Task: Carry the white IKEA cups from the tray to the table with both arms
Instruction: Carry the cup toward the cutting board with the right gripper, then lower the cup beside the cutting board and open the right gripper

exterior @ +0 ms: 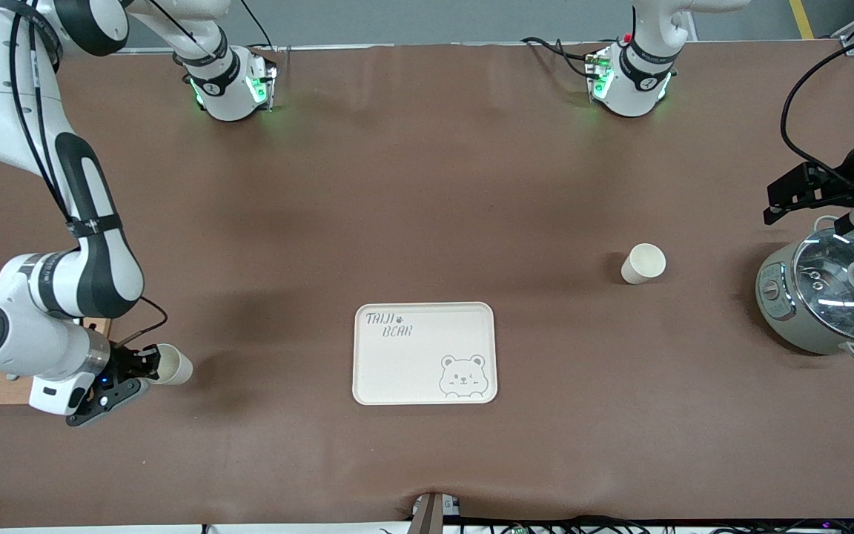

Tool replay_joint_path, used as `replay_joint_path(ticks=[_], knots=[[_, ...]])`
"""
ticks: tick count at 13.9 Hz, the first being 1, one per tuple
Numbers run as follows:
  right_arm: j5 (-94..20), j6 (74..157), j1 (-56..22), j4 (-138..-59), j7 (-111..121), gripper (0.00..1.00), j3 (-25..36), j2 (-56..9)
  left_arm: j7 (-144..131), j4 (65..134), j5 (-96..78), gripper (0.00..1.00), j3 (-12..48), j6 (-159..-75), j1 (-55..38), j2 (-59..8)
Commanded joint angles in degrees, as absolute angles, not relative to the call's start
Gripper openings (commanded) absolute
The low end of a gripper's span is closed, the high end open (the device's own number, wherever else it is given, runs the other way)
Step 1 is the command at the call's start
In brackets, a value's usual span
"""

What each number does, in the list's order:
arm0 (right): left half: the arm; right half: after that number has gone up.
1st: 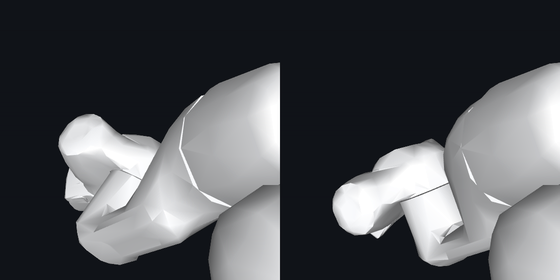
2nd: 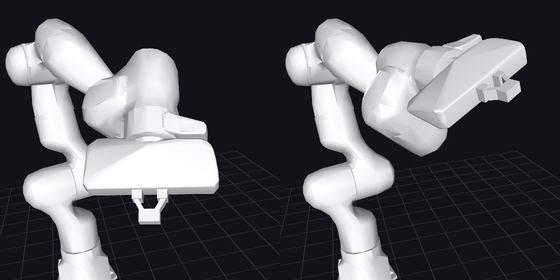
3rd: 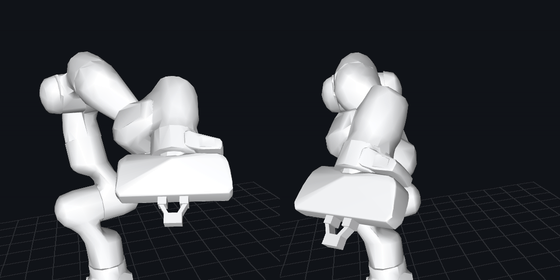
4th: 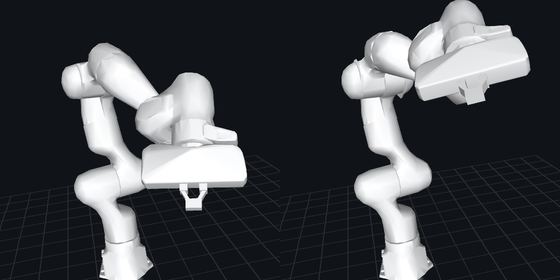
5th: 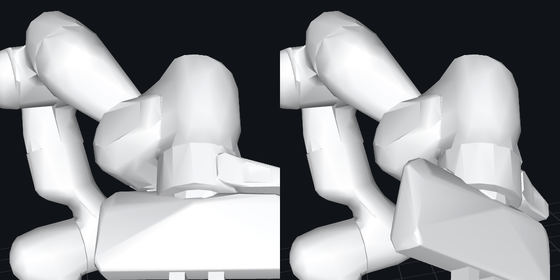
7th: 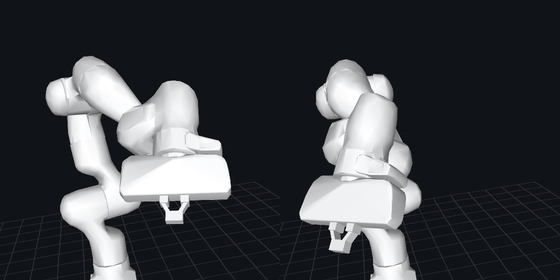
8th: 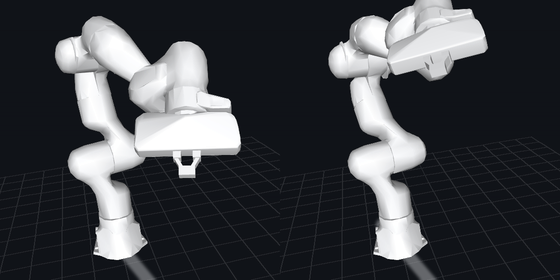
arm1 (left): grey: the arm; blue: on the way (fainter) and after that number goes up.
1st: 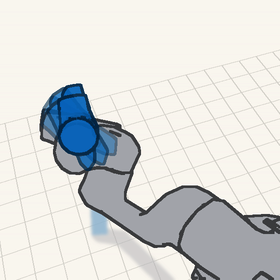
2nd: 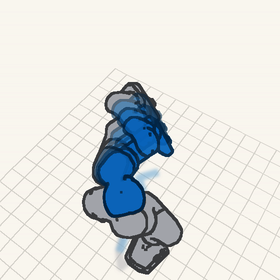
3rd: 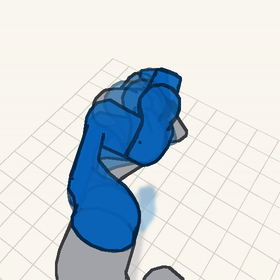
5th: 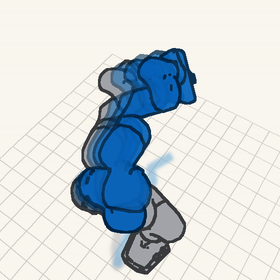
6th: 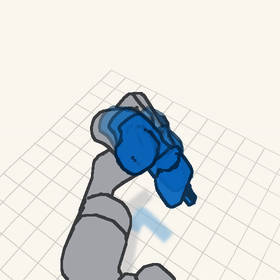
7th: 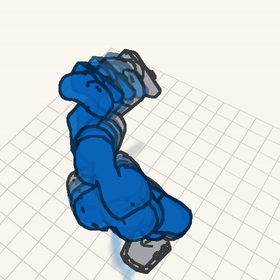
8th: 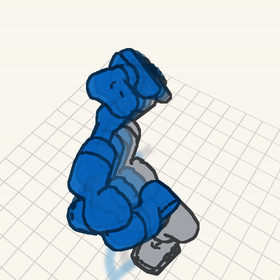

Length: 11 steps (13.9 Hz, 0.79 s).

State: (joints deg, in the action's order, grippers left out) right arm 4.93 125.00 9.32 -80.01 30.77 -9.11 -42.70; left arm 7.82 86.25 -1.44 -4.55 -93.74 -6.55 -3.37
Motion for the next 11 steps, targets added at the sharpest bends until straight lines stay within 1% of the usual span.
replay_joint_path(ticks=[1,4,6,11], knots=[[6.0,128.4,11.2,-83.4,31.1,0.0,-10.5,-41.7,7.8,86.2,2.4,1.0,-4.3,-91.9,-6.8,-3.3],[5.9,129.4,11.2,-83.5,31.1,0.0,-10.5,-42.3,7.7,86.3,2.6,1.0,-4.3,-91.9,-6.9,-3.7],[5.9,132.4,11.8,-83.5,31.1,0.0,-10.5,-43.8,7.6,86.3,2.6,1.0,-4.3,-91.9,-6.9,-3.9],[5.9,132.2,11.5,-83.1,30.6,0.0,-10.6,-43.6,7.6,86.4,2.6,1.0,-4.2,-91.9,-6.8,-4.6]])
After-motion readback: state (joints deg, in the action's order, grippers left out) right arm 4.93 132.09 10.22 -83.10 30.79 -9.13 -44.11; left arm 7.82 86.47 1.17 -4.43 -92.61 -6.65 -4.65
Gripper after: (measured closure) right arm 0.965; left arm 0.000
